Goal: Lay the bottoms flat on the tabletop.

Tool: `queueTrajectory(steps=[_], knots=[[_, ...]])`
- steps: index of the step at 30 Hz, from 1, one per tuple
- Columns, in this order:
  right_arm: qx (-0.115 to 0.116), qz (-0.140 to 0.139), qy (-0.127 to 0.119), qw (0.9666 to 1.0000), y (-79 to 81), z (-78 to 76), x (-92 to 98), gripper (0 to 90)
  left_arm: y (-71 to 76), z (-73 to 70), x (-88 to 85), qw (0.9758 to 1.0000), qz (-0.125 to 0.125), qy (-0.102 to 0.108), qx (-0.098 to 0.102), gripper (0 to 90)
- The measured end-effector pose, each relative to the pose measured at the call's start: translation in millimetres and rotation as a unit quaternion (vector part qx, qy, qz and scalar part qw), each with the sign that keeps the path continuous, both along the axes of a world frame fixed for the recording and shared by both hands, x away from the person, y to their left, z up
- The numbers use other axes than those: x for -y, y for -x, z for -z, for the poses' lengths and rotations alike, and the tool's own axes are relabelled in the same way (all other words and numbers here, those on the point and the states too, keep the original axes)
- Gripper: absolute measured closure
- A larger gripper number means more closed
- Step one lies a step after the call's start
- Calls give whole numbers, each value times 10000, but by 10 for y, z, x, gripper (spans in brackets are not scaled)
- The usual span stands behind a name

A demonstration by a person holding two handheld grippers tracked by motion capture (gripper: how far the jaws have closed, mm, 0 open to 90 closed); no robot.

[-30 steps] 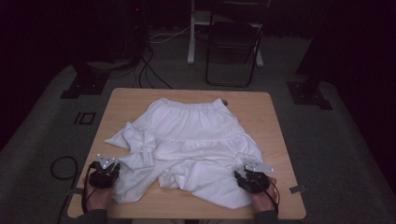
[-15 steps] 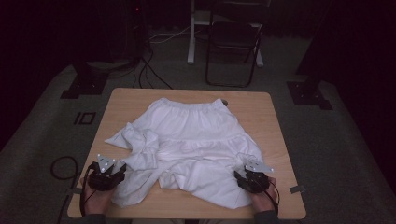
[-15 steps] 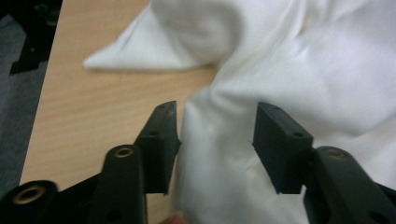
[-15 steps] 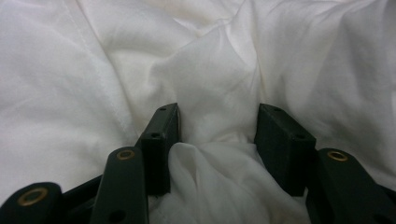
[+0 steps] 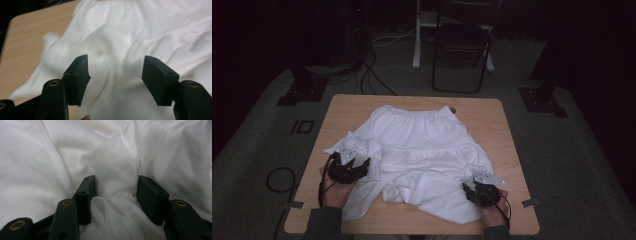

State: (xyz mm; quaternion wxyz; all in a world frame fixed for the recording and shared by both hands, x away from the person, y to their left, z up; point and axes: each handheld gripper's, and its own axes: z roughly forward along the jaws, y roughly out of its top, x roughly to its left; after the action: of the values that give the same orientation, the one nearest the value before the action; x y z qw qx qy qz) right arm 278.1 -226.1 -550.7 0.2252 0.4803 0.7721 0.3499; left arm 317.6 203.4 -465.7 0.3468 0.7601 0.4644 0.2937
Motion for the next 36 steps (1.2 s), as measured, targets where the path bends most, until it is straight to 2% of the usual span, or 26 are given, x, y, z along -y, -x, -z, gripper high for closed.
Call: queueTrajectory(steps=[4, 6, 9, 10, 11, 12, 13, 14, 17, 18, 21, 25, 27, 30, 31, 32, 36], knots=[[0, -3, 2, 10000, -2, 0, -1, 494, -230, 55, 208, 9997, 86, -196, -87, 333], [-4, -4, 4, 10000, -2, -1, 0, 494, -347, 137, 278, 9990, -6, -406, -179, 292], [-1, -6, 2, 10000, -2, 0, 0, 494, -499, 326, 292, 9969, -197, -553, -517, 268], [-2, -9, 2, 10000, -2, 0, 1, 494, -516, 370, 287, 9963, -227, -570, -607, 268], [-2, -9, 2, 10000, -2, 0, 1, 494, -516, 370, 287, 9963, -227, -570, -607, 278], [-3, -10, -2, 10000, -2, 0, 1, 494, -529, 440, 267, 9946, -310, -695, -712, 278], [0, -12, -1, 10000, -3, 0, 2, 494, -517, 502, 207, 9937, -401, -694, -782, 353], [-4, -11, 3, 10000, -3, -1, 1, 494, -500, 511, 176, 9941, -419, -632, -773, 468], [-5, -7, 3, 10000, -2, -1, 0, 495, -411, 495, 84, 9955, -419, -512, -672, 603], [-4, -8, 5, 10000, -3, -1, 0, 494, -380, 484, 59, 9955, -387, -572, -642, 634], [-6, 2, -2, 10000, -2, -1, -1, 495, -279, 449, -22, 9964, -385, -507, -564, 679], [-12, 4, 6, 10000, -3, -2, -1, 497, -133, 398, -206, 9960, -640, -434, -458, 750], [-21, 10, 11, 10000, -4, -4, -2, 498, -69, 393, -318, 9940, -837, -513, -482, 815], [-30, 15, 11, 10000, -6, -6, -2, 501, 35, 415, -507, 9902, -1142, -589, -549, 832], [-30, 15, 11, 10000, -6, -6, -2, 501, 35, 415, -507, 9902, -1142, -589, -549, 832], [-34, 16, 12, 10000, -6, -6, -2, 502, 120, 462, -682, 9873, -1345, -571, -615, 832], [-62, 20, 14, 10000, -11, -13, 2, 513, 231, 560, -921, 9811, -1651, -639, -777, 838]])
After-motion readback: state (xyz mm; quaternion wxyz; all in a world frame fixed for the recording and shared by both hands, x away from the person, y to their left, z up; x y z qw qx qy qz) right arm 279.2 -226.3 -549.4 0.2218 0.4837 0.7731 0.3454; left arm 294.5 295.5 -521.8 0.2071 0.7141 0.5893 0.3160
